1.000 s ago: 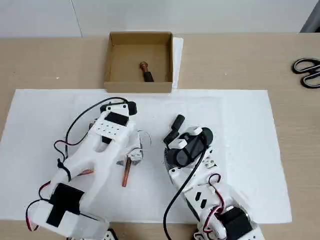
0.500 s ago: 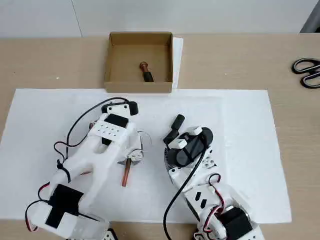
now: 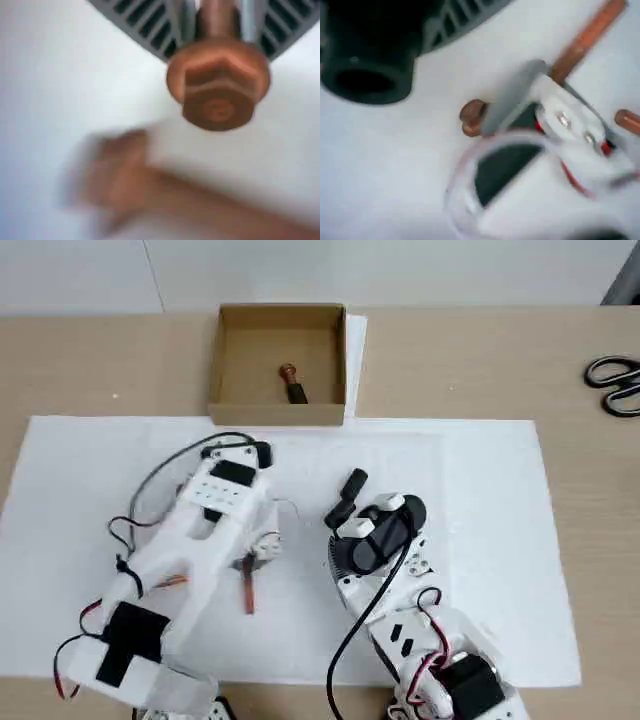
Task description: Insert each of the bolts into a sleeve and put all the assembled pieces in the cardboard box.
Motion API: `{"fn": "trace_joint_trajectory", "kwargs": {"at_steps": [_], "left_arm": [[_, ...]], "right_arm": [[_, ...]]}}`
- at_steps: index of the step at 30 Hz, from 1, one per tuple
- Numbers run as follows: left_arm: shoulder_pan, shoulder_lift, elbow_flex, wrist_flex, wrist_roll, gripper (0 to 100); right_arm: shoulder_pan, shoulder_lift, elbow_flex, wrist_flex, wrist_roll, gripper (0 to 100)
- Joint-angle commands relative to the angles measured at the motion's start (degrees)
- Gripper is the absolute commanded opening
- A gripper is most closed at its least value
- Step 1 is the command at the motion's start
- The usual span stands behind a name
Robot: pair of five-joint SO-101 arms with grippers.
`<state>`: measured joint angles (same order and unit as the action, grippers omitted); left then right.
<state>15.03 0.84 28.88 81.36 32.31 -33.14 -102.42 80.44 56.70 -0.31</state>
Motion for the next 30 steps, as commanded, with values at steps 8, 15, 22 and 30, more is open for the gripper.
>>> {"fn": "trace_joint_trajectory", "kwargs": {"at_steps": [8, 15, 22, 30], "left_arm": [[-0.18, -6.42, -22.11, 13.8, 2.2, 1], [4.13, -19.43, -18.59, 8.62, 9.05, 1], [4.13, -30.95, -6.37, -1.85, 11.16, 1], [4.04, -44.13, 6.9, -13.01, 11.16, 1]], "right_arm": [[0.31, -0.4, -3.87, -0.31, -0.62, 0.4], [0.13, -0.4, -3.87, 1.8, -0.88, 0.4], [-3.82, 0.04, -3.52, 1.98, -0.79, 0.4], [-4.0, 0.13, -3.34, 3.3, -0.79, 0.4]]}}
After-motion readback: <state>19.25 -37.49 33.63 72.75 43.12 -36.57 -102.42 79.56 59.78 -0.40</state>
